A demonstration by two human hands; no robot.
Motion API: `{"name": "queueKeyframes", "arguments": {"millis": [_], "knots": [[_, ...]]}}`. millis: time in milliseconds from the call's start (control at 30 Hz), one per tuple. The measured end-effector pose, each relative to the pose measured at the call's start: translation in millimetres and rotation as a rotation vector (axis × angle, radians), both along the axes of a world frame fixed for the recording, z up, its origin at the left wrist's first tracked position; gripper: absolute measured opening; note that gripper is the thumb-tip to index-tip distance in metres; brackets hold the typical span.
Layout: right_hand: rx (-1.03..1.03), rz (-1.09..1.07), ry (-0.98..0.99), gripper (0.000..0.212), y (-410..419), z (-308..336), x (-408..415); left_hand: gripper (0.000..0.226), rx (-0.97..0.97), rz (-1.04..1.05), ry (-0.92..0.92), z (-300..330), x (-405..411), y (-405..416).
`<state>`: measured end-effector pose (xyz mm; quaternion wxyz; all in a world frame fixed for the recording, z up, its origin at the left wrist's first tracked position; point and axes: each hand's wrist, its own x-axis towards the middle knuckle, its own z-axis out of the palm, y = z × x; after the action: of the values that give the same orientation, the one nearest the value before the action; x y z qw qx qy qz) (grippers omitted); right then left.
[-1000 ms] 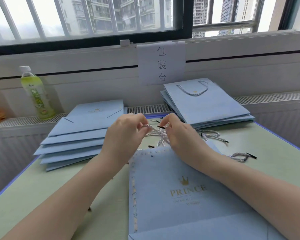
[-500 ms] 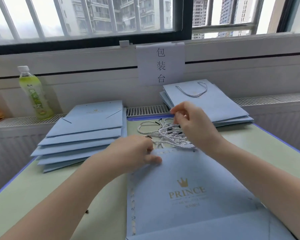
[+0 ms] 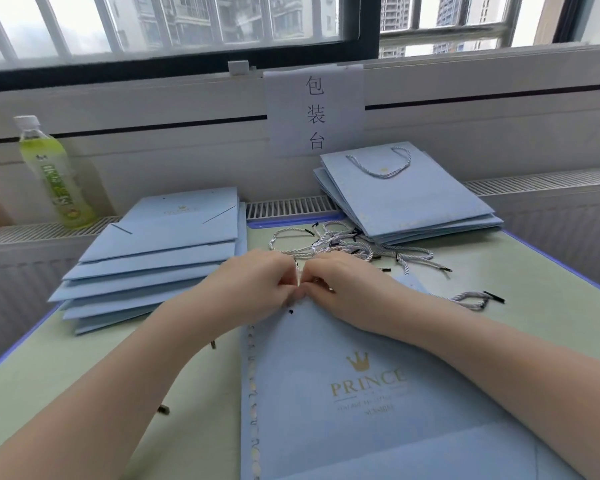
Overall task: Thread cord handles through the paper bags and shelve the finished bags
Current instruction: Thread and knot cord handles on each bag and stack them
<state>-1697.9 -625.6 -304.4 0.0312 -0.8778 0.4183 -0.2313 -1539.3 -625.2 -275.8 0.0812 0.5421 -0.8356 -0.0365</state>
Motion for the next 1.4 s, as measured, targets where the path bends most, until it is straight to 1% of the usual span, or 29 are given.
{"name": "queueKeyframes", "arguments": {"millis": [100,167,233,333,367,433,533,667,733,767,867,933,1000,1033,1133,1200,1267,1300,1367,1400], "knots": [[0.016,-0.039,0.034,0.016,0,1,-1,0.02,0.091,-0.046,0.013,2,0,1],[-0.007,-0.059,0.079,0.02,-1,0,0,0.02,0.158,-0.109,0.079,2,-1,1],[-0.057,-0.069,0.121,0.023,-3,-3,0,0.022,0.168,-0.131,0.136,2,-2,0],[-0.148,-0.089,0.123,0.012,-4,-4,-3,0.023,0.14,-0.11,0.192,1,-1,-3],[-0.174,-0.111,0.112,0.012,-4,-1,-5,0.027,0.14,-0.096,0.196,1,0,-4],[-0.221,-0.174,0.056,0.013,-6,3,-11,0.034,0.138,-0.064,0.218,1,3,-5],[-0.232,-0.239,-0.012,0.026,-9,7,-18,0.037,0.136,-0.055,0.399,1,4,-7],[-0.278,-0.154,-0.188,0.021,-13,11,-21,0.026,0.127,-0.032,0.588,-5,-3,-8],[-0.289,-0.112,-0.271,0.022,-11,17,-21,0.02,0.183,0.018,0.687,-7,-6,-8],[-0.272,-0.083,-0.281,0.021,-8,20,-19,0.018,0.243,0.038,0.755,-7,-6,-8],[-0.222,-0.017,-0.198,0.014,-2,22,-10,0.013,0.495,0.041,0.986,-2,0,-7],[-0.235,0.022,-0.151,0.012,2,22,-7,0.012,0.557,0.012,1.029,-1,3,-7],[-0.222,0.046,-0.132,0.012,4,24,-6,0.027,0.566,0.006,1.05,-2,5,-8],[-0.205,0.046,-0.126,0.013,5,26,-6,0.03,0.568,0.001,1.077,-2,5,-8],[-0.21,0.021,-0.126,0.019,7,30,-4,0.021,0.544,-0.031,1.18,0,4,-5],[-0.275,-0.022,-0.13,0.02,9,32,-4,0.017,0.503,-0.052,1.244,0,4,-5],[-0.341,-0.14,-0.083,0.017,11,35,-5,0.013,0.517,-0.067,1.327,0,5,-5],[-0.381,-0.222,-0.039,0.016,12,37,-7,0.016,0.52,-0.071,1.346,1,6,-4],[-0.456,-0.359,0.047,0.014,13,39,-10,0.021,0.488,-0.069,1.321,1,7,-4],[-0.482,-0.392,0.059,0.016,12,40,-11,0.02,0.458,-0.064,1.288,1,7,-4]]}}
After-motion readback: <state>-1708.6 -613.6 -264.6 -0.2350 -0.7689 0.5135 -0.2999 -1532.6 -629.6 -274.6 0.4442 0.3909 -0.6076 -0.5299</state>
